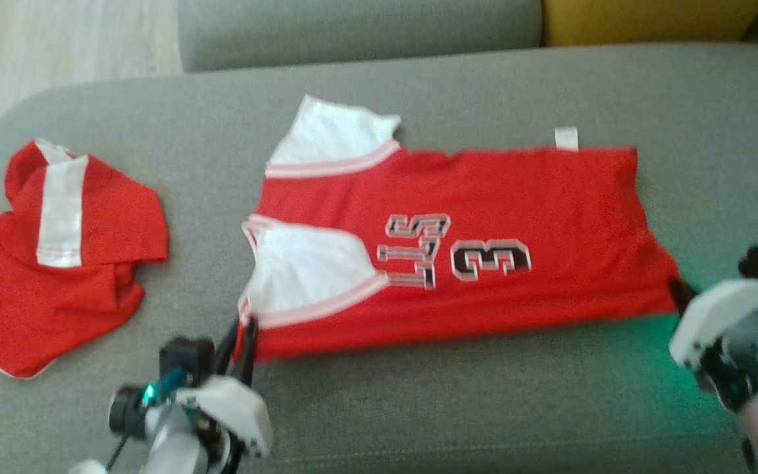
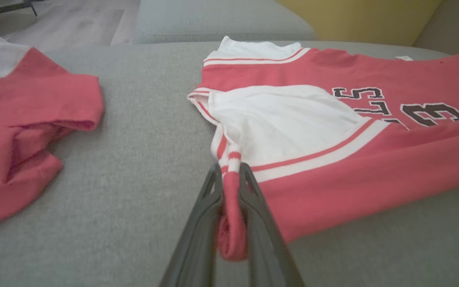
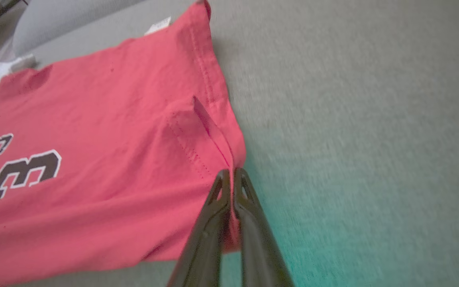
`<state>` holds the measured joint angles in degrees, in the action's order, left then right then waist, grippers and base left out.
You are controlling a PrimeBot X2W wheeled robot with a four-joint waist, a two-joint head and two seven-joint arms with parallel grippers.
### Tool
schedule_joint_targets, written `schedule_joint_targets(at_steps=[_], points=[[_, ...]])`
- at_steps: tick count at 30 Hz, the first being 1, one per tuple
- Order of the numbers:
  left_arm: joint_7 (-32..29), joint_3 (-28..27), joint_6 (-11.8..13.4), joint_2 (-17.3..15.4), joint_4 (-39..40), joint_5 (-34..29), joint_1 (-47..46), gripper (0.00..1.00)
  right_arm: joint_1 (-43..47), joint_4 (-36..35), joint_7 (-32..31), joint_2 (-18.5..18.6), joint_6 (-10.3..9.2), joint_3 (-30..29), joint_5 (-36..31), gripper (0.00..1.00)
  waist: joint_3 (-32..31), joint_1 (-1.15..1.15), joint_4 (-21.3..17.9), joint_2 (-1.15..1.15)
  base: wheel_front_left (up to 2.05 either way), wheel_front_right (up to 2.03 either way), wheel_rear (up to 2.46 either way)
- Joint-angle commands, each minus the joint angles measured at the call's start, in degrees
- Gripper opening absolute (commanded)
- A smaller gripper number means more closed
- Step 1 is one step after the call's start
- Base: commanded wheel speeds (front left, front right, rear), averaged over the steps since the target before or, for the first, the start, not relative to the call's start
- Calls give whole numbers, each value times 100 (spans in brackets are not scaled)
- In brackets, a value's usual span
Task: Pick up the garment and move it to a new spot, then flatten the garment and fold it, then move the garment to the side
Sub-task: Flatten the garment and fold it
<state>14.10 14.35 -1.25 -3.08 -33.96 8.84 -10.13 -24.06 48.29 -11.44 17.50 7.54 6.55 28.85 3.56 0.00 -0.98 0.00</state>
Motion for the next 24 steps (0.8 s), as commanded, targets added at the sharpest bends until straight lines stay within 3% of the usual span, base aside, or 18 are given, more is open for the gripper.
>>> schedule_joint_targets(at_steps=[1,10,11,12,13,19,24], points=[[-19,-185,-27,-190,117,59,-26,0,53,-228,-110,256,-5,100,78,0,-154,0,19,0,0,0,0],[-481,79,-223,-320,512,131,759,0,973,-1084,-1317,754,-5,53,445,0,-452,0,37,0,0,0,0],[-525,92,-223,-329,572,138,802,16,1047,-1195,-1346,748,-5,-22,454,18,-459,0,34,0,0,0,0],[-546,89,-194,-332,628,142,828,61,1115,-1296,-1358,733,-5,-96,433,76,-468,0,31,0,0,0,0],[-553,73,-146,-331,677,148,844,98,1178,-1379,-1348,705,-5,-186,391,100,-479,0,27,0,0,0,0],[-298,-118,92,-235,1016,343,824,100,1447,-2050,-678,113,-5,-768,86,100,-522,0,-8,0,0,0,0],[-21,-307,234,-130,1341,569,721,100,1575,-2822,190,-359,-5,-833,-198,100,-485,0,-104,0,0,0,0]])
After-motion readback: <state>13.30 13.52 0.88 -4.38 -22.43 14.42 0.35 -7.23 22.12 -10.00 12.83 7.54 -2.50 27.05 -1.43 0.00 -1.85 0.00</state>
